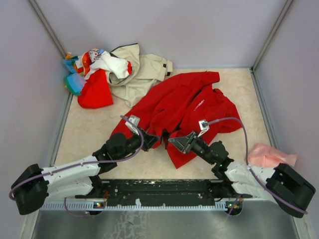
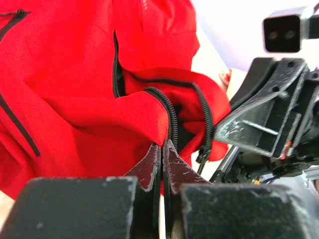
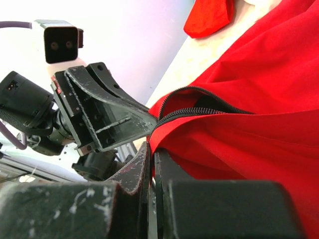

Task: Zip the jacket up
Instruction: Place the jacket at the center of the board.

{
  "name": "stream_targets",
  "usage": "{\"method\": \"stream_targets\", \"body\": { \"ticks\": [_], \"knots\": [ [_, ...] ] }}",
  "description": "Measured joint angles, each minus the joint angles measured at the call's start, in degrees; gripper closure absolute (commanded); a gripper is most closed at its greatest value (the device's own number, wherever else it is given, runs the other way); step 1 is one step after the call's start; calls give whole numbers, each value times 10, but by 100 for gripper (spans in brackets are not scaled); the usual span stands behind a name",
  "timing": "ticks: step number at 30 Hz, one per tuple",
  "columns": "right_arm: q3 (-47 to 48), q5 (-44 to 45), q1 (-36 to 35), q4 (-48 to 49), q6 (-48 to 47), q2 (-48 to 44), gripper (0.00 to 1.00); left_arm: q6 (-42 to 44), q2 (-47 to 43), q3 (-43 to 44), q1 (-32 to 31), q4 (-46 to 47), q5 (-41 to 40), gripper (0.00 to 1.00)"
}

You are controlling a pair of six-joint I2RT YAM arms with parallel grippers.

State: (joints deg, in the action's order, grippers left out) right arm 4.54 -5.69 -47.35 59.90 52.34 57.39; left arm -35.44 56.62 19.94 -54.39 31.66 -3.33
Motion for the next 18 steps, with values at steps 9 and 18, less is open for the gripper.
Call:
{"method": "stream_targets", "body": {
  "ticks": [9,18],
  "knots": [
    [1,10,-1,-115,-28,-68,100,3,30,8,-2,-101,16,100],
    [1,9,-1,-192,-39,-86,100,-11,45,-4,-3,-158,42,64]
  ]
}}
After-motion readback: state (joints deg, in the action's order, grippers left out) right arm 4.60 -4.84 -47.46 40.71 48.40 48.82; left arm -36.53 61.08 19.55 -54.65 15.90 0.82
